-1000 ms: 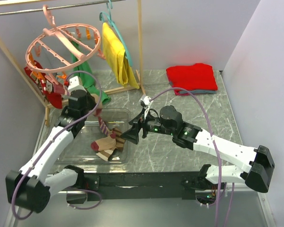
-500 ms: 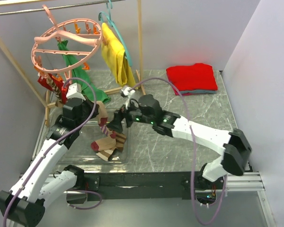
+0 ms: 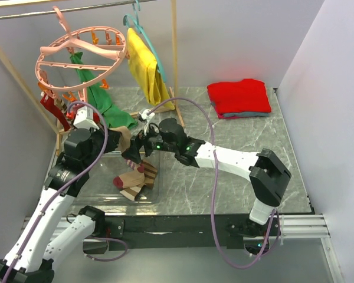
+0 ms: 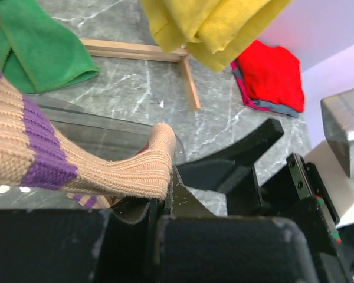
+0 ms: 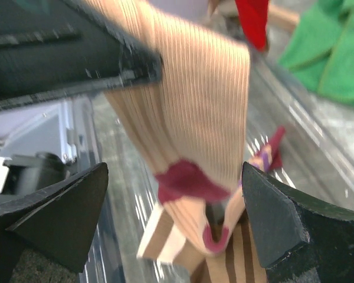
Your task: Remove the socks clipped to the hanger
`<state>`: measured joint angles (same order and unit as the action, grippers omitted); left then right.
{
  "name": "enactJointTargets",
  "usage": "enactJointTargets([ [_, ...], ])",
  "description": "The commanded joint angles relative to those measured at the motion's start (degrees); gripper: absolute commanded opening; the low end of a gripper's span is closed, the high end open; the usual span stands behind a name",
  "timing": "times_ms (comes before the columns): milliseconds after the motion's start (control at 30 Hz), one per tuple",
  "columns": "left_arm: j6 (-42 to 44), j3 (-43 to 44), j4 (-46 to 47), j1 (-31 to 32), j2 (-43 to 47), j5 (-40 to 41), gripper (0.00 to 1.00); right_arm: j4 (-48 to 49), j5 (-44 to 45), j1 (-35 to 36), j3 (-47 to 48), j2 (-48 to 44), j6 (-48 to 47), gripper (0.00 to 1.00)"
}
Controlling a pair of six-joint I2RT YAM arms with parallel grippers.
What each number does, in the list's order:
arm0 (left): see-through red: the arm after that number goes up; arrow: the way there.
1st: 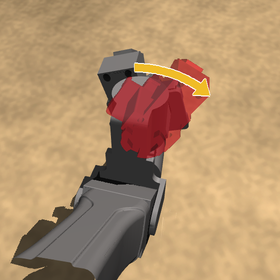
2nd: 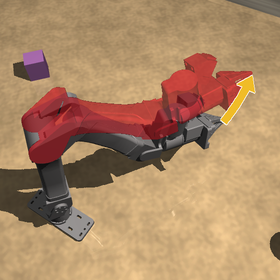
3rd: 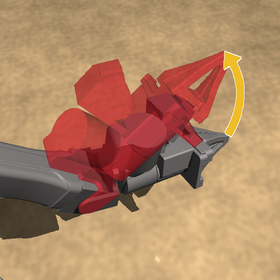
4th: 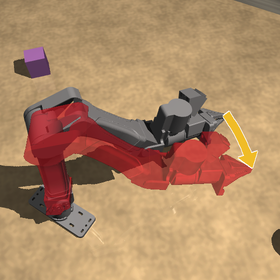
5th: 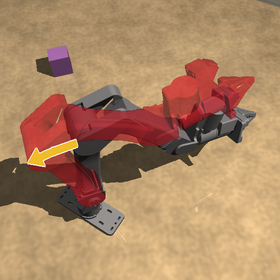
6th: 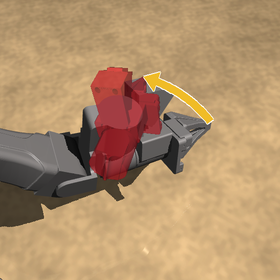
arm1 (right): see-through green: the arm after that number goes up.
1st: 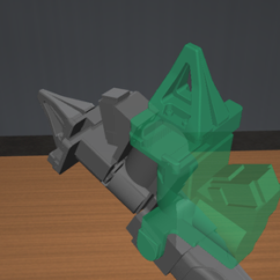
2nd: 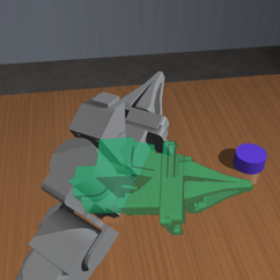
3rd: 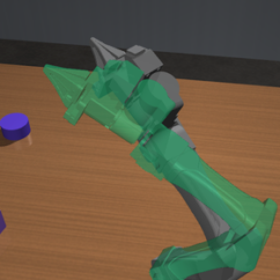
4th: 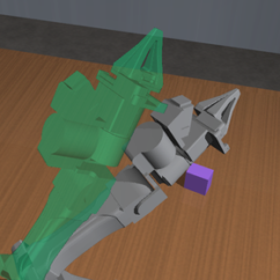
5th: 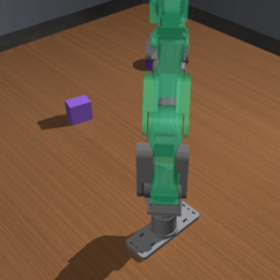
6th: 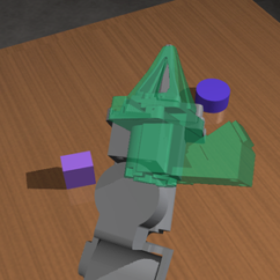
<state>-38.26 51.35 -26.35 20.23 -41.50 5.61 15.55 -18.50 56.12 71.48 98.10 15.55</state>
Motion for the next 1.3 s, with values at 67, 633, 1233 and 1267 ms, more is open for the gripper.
enactJointTargets([
  [67, -1.55, 2.0, -0.2, 0.16, 2.65, -2.97, 0.01, 9.94, 0.56, 0.57, 0.5, 1.47, -2.54, 1.0],
  [633, 1.43, 5.16, -4.67, 0.08, 3.17, -3.42, 0.18, 16.35, -3.9, 1.1, -0.38, 3.32, 1.58, 0.29],
  [1233, -3.14, 8.32, -5.83, 0.16, 21.8, 31.21, 0.73, 10.12, -10.33, 1.1, 0.5, -1.42, 3.0, 0.0],
  [1267, -3.14, 8.67, -5.91, 0.16, 21.63, 33.13, 0.72, 9.24, -10.41, 1.1, 0.67, -2.21, 2.82, 0.0],
])
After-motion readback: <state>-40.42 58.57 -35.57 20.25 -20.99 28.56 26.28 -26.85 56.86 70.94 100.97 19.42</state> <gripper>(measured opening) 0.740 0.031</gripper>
